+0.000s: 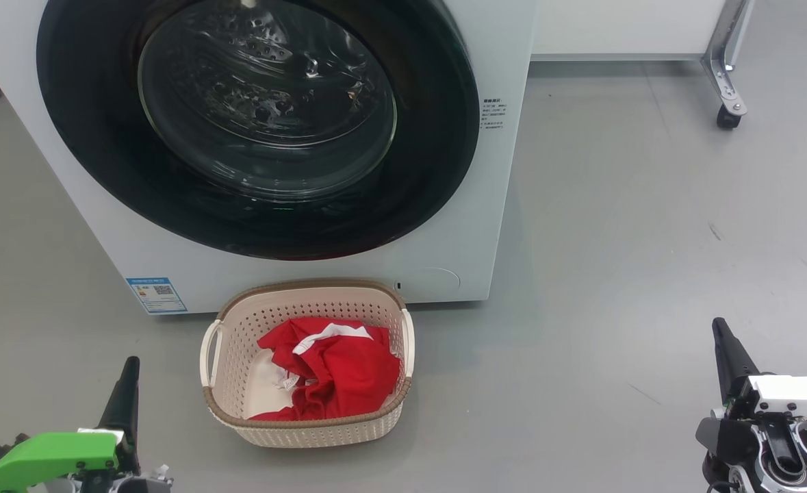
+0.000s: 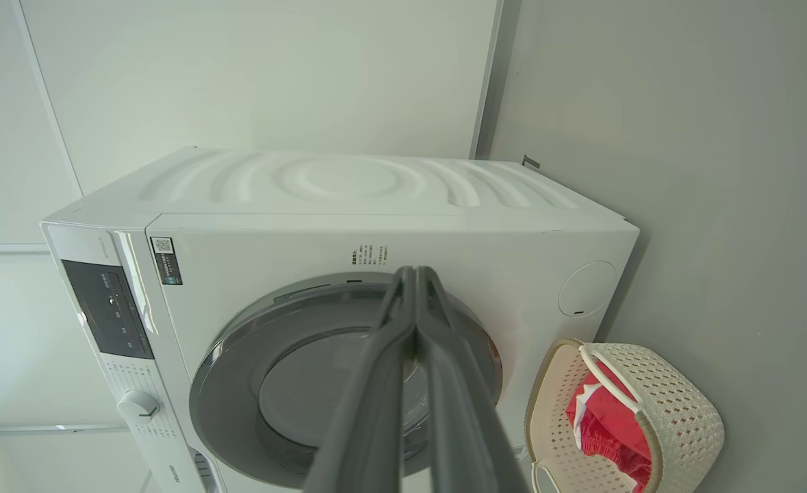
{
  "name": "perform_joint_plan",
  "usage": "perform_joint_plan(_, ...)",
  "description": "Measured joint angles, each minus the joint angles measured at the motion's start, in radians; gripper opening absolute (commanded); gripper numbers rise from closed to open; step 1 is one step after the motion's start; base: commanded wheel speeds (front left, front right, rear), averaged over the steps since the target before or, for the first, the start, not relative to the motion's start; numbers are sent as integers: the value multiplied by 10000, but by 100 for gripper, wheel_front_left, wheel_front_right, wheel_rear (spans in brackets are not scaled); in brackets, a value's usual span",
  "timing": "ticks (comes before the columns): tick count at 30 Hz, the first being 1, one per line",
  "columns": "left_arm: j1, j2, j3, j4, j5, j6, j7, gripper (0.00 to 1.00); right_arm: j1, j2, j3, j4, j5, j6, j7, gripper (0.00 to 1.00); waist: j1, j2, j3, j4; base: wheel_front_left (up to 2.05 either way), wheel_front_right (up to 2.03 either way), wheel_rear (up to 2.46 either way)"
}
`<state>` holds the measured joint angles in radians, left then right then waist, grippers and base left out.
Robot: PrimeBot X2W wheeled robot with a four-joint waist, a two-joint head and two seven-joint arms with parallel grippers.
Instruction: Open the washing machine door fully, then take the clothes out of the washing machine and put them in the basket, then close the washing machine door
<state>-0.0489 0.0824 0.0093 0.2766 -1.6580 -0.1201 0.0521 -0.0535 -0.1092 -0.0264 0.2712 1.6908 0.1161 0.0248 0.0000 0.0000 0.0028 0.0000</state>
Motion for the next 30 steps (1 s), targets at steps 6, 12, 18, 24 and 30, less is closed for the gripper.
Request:
perform_joint_plan(6,-23,-4,6,4,0,0,13,0,-2,2,-6,6,0,2,6,0,0,0,-1,0,0,0,0)
perform_joint_plan(12,-29,-8,12,6,0,0,17,0,-3,2,-12,17,0,2,6,0,0,0,-1,0,0,0,0)
perform_joint_plan(18,-35,-12,19,10,0,0,75,0,-4,4,-17,31,0,2,8,0,0,0,-1,0,0,0,0)
perform_joint_plan(24,-38,-13,23,12,0,0,77,0,-4,4,-27,40,0,2,8,0,0,0,-1,0,0,0,0)
perform_joint_plan(30,-41,-17,36,15,0,0,82,0,-5,8,-36,46,0,2,10,0,0,0,-2,0,0,0,0)
